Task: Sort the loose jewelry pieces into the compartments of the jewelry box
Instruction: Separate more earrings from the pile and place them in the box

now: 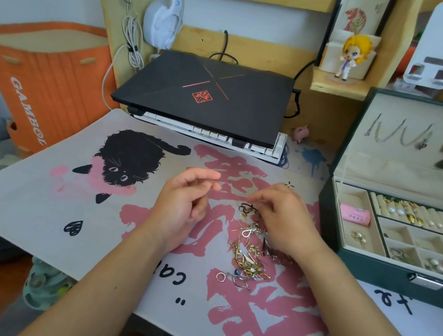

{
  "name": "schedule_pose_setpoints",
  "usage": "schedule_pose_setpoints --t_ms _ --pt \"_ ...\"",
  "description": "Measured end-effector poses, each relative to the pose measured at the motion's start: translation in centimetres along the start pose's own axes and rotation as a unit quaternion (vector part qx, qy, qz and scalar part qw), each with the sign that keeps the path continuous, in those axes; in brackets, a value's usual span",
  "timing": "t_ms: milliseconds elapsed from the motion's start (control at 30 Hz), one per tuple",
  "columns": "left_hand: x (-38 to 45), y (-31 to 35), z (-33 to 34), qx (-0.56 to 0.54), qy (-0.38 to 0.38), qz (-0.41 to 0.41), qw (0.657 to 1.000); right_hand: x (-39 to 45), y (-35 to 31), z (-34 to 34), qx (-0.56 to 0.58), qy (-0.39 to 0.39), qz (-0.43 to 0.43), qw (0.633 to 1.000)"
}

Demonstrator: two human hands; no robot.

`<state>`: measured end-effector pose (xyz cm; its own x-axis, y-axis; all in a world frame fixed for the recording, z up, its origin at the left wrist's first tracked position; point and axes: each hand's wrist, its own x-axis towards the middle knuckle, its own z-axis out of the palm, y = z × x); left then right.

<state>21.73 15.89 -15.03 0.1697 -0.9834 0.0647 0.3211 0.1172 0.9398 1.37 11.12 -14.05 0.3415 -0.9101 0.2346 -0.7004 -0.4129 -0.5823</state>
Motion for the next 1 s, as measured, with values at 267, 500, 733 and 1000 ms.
schedule_pose_setpoints --t_ms 267,500,733,1000 --pt "0.0 0.2 -0.1 -0.030 0.000 -0.010 0.999 3.3 -2.3 0.3 -0.164 -0.085 -0.129 0.974" --pt "0.2 0.0 0.1 -0.017 0.008 -0.008 1.000 4.2 -2.5 -0.9 -0.099 -0.097 -0.046 0.989" --pt "0.0 0.1 0.1 -0.028 -0.001 -0.013 1.000 3.4 -4.7 -5.7 0.063 -0.091 0.012 0.994" --pt "-0.3 0.2 0.2 -0.059 -0.016 -0.011 0.998 3.1 -5.8 -8.0 0.092 -0.086 0.014 0.992"
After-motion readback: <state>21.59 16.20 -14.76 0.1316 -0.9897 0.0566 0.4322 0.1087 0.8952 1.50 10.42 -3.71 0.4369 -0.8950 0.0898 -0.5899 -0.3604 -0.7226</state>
